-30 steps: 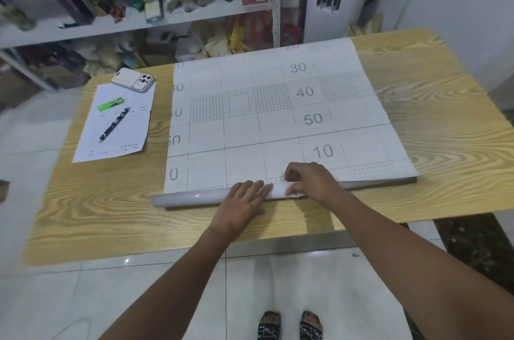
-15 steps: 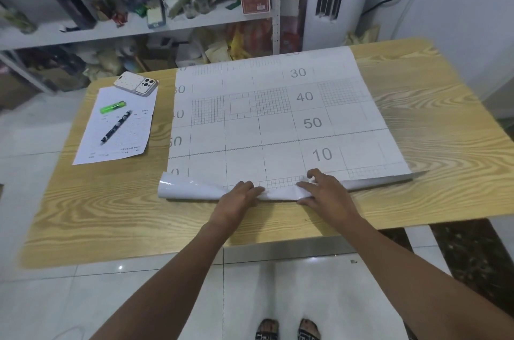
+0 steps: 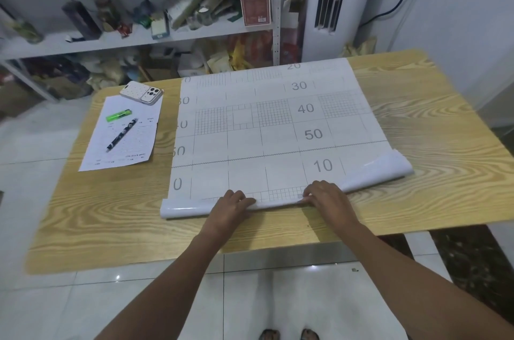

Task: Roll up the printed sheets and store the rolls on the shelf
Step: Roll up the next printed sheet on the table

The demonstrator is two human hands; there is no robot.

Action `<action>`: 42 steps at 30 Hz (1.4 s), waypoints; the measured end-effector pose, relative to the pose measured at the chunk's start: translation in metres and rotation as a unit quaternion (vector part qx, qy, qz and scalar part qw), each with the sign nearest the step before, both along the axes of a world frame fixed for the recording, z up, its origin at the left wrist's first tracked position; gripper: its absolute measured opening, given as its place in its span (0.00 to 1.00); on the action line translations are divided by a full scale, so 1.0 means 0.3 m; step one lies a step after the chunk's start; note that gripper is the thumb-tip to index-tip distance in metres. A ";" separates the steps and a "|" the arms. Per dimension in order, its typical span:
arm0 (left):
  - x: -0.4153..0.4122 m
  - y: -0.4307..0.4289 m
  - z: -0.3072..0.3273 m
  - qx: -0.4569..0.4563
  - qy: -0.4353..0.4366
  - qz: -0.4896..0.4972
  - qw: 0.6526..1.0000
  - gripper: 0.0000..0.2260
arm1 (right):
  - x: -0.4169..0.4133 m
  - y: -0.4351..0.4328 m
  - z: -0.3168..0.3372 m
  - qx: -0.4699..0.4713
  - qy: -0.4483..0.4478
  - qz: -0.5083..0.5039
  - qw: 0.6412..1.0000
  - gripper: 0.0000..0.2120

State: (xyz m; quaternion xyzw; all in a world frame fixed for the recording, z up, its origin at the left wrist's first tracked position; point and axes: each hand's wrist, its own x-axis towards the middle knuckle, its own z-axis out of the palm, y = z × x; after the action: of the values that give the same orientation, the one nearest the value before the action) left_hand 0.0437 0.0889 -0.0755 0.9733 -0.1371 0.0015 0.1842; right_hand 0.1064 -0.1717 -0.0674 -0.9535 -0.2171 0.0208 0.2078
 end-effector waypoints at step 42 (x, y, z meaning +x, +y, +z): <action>0.094 0.078 0.011 0.011 0.072 -0.018 0.997 0.18 | 0.076 -0.062 0.033 -0.099 0.053 0.053 0.992 0.19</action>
State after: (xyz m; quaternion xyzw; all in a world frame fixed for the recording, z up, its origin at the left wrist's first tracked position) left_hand 0.0720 0.1124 -0.0722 0.9703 -0.1409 -0.0732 0.1826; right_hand 0.1292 -0.1904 -0.0574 -0.9542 -0.2525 0.1040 0.1221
